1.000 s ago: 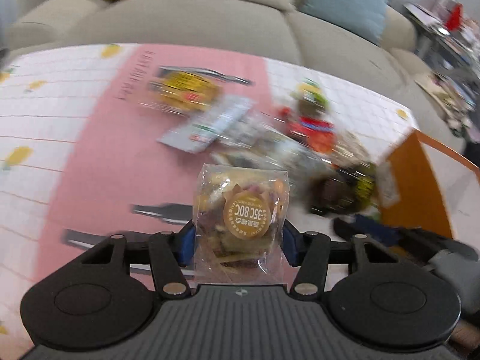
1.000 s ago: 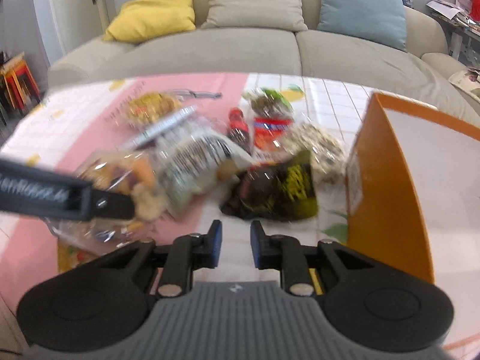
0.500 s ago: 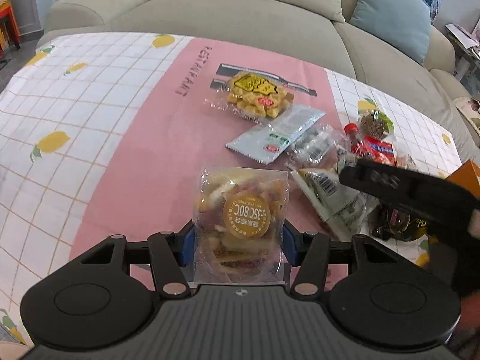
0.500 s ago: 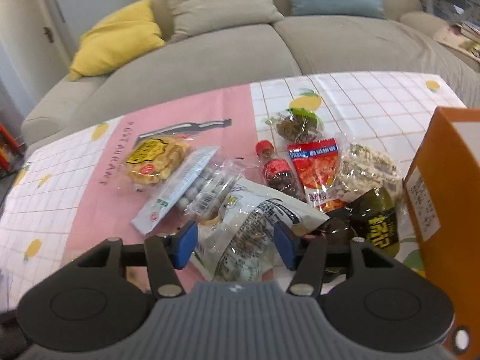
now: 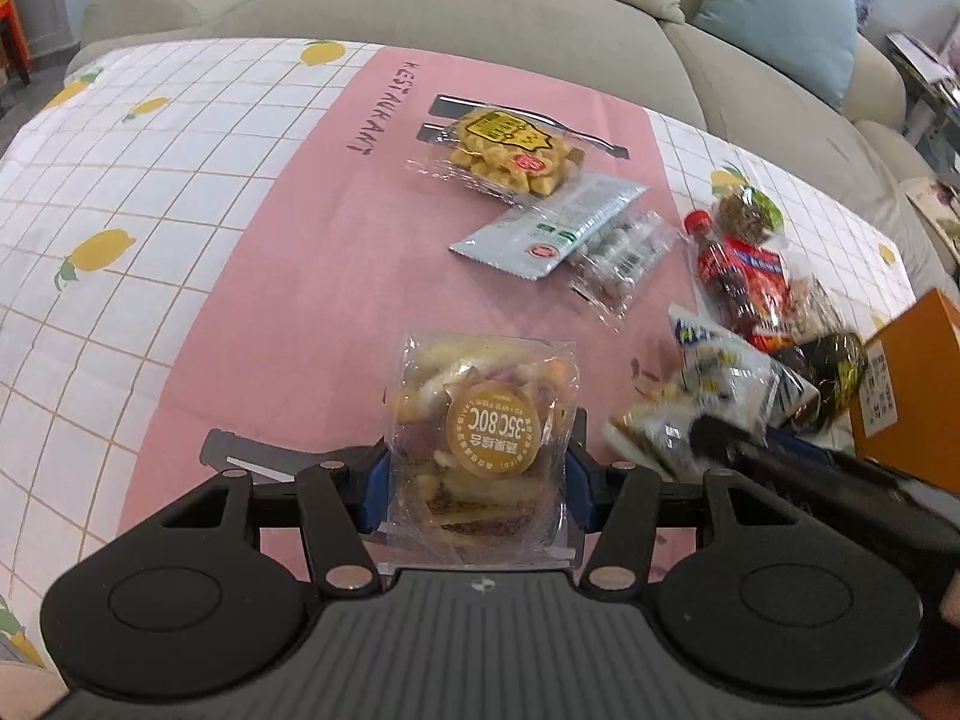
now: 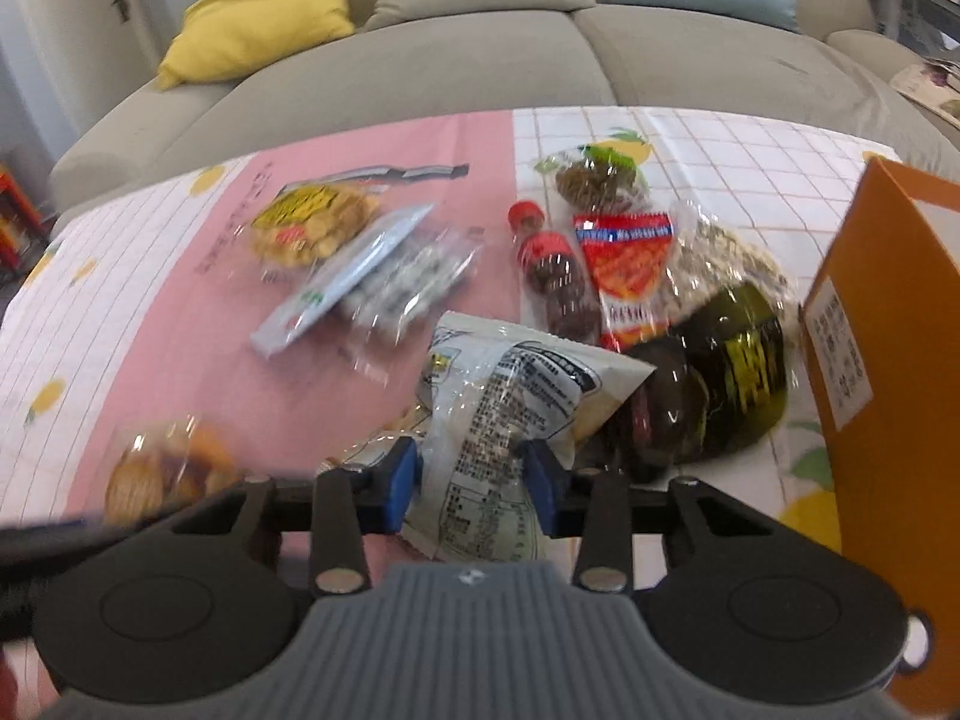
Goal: Organize snacks
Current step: 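Lift the dried-fruit bag with the left tool while the right tool grasps the white snack bag, then carry both bags over the orange box and open both tools to drop them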
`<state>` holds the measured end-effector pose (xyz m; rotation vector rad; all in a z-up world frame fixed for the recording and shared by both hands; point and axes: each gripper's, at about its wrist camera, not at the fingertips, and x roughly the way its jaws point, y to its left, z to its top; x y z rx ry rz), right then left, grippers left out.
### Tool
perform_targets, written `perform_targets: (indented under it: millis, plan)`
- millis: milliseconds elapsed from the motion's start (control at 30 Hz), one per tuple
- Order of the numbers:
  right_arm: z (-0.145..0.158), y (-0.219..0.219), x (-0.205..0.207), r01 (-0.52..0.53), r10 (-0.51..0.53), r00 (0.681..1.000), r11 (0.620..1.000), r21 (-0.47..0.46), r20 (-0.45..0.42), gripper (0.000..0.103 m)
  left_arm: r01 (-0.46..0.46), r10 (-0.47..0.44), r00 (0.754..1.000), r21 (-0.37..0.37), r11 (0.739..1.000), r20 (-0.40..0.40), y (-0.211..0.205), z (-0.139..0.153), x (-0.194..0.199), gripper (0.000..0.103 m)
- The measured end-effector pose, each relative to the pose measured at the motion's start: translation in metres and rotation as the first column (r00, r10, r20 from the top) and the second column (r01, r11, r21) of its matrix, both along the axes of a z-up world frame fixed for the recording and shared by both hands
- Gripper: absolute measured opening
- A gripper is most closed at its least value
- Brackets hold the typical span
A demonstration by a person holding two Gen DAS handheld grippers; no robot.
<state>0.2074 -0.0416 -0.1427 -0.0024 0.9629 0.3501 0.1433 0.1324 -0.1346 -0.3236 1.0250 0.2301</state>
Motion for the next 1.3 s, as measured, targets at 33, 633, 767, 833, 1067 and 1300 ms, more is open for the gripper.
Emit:
perform_targets:
  millis: [33,633,767,833,1067,1300]
  plan:
    - [0.0,-0.002,-0.006,-0.012,0.012,1.0,1.0,-0.005,-0.002,0.037,0.006,-0.006,1.0,0.008,1.0,-0.002,-0.003,0.0,0.0,0.063]
    - [0.012,-0.076,-0.073,-0.06,0.054,0.993,0.996,-0.059,-0.106,0.027,0.223,-0.205,0.972,0.166,0.961,-0.117,-0.066,-0.006,-0.017,0.063]
    - [0.02,-0.092,-0.081,-0.037,0.035,0.994,0.999,-0.02,-0.103,0.023,0.215,-0.207,0.976,0.128,0.968,-0.073,-0.071,0.007,-0.03,0.061]
    - [0.026,-0.095,-0.088,-0.035,0.034,0.996,0.999,-0.013,-0.087,0.023,0.22,-0.214,0.975,0.125,0.968,-0.057,-0.076,0.015,-0.033,0.061]
    - [0.055,-0.11,-0.096,-0.038,0.039,0.999,0.999,0.024,-0.016,0.022,0.24,-0.241,0.97,0.027,0.97,0.017,-0.09,0.058,-0.044,0.061]
    - [0.108,-0.139,-0.103,-0.102,0.097,0.993,0.992,0.076,0.065,0.022,0.319,-0.313,0.944,-0.051,0.946,0.102,-0.12,0.11,-0.039,0.061]
